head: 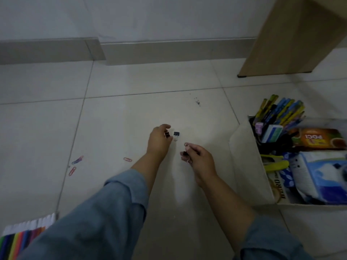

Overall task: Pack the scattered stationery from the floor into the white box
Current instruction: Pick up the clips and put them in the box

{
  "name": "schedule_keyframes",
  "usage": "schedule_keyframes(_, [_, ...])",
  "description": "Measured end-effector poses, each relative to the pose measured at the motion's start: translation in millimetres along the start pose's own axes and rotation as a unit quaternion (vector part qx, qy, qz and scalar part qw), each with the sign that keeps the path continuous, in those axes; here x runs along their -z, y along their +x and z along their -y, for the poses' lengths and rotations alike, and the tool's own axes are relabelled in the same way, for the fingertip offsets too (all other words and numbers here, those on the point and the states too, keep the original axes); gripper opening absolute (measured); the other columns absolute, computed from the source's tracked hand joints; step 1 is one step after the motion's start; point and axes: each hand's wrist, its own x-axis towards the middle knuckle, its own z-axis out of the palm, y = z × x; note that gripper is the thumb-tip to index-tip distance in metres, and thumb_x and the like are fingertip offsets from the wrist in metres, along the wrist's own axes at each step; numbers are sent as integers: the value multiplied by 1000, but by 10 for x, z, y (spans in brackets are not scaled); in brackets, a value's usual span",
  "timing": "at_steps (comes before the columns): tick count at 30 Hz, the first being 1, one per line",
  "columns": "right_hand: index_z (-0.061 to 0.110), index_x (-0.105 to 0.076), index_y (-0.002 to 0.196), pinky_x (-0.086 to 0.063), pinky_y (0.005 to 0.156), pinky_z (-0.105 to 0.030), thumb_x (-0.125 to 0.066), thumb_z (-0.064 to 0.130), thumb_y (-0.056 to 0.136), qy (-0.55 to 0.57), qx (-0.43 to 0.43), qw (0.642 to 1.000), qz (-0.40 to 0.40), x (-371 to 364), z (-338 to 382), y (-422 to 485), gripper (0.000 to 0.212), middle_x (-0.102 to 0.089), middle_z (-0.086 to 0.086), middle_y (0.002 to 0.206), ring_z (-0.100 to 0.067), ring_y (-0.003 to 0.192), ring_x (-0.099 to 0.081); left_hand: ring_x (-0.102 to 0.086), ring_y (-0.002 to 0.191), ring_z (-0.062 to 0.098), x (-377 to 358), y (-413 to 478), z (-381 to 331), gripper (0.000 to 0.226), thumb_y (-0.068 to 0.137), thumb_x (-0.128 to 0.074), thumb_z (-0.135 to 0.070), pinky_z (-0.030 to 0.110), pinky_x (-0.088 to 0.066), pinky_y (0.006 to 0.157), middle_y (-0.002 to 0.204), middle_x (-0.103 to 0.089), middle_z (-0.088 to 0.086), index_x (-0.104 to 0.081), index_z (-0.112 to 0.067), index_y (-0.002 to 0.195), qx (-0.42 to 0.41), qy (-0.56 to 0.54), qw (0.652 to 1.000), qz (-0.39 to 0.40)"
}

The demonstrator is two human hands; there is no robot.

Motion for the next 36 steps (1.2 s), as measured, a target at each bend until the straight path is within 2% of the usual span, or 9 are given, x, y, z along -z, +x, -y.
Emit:
schedule_keyframes(5, [5, -63, 102, -57, 64, -16, -52, 4, 94, 54, -13, 998, -26, 112, -33, 80, 13, -64, -7, 87, -17, 74, -65, -42, 129, 29, -183, 314, -15, 58, 87, -53, -3, 31, -33, 107, 142, -38, 14, -39, -17, 142, -4, 117, 988, 96])
schedule_keyframes(13, [8, -64, 100, -55, 58, -16, -53, 4, 92, 47, -44, 997, -51, 206, -28, -7, 14, -64, -4, 82, -14, 71, -63, -54, 110, 32, -329, 269, -23, 31, 85, -54, -2, 29, -42, 90, 121, -54, 17, -63, -8, 114, -32, 166, 983, 78])
schedule_keyframes(16, [10, -65, 100, -52, 57, -15, -53, 5, 92, 48, -27, 997, -46, 182, 104, -113, 15, -64, -5, 84, -13, 71, -62, -60, 94, 30, -331, 71, -48, 14, 82, -59, 0, 27, -46, 77, 102, -65, 15, -63, -4, 94, -26, 87, 995, 33])
schedule_keyframes(20, [16, -66, 105, -51, 59, -15, -53, 10, 93, 23, 86, 993, -76, 225, 458, -242, 18, -65, 2, 80, -5, 68, -61, -59, 76, 16, -252, -195, -461, 10, 78, -71, -9, 0, -41, 58, 79, -62, -3, -62, -12, 81, -31, -126, 990, -56])
schedule_keyframes(25, [26, -63, 91, -45, 50, -14, -48, 9, 91, 95, 186, 951, -229, 509, 1109, -354, 23, -60, 3, 78, -4, 60, -53, -63, 78, 16, -247, -529, -1268, 16, 76, -74, -11, 27, -54, 75, 85, -67, 2, -61, -14, 84, -98, -294, 950, -47])
schedule_keyframes(29, [16, -60, 68, -38, 41, -22, -52, 12, 90, 235, 88, 921, -299, 920, 1484, -436, 24, -52, 4, 52, -6, 41, -46, -61, 72, 10, -442, -850, -1679, 15, 76, -74, -9, 21, -53, 71, 84, -69, 4, -62, -13, 84, -155, -317, 935, 0])
schedule_keyframes(31, [10, -59, 72, -40, 38, -18, -51, 8, 89, 326, 16, 909, -261, 1076, 1489, -502, 20, -53, -2, 61, -8, 45, -48, -59, 70, 7, -589, -1005, -1783, 15, 76, -73, -7, 14, -50, 67, 83, -68, 2, -62, -15, 84, -172, -319, 932, 27])
schedule_keyframes(33, [4, -60, 89, -50, 48, -26, -43, 6, 89, 375, -40, 907, -187, 1169, 1421, -562, 17, -58, -9, 76, -17, 63, -56, -58, 67, 5, -726, -1139, -1855, 14, 77, -72, -7, 14, -50, 66, 82, -66, 1, -63, -14, 85, -175, -310, 933, 57])
schedule_keyframes(36, [3, -60, 87, -53, 78, -34, -35, 14, 92, 407, -82, 902, -115, 1299, 1306, -585, 28, -62, -14, 84, -26, 79, -60, -64, 77, 5, -873, -1263, -1922, 13, 79, -71, -9, 10, -50, 70, 85, -69, 1, -67, -11, 91, -179, -249, 945, 116])
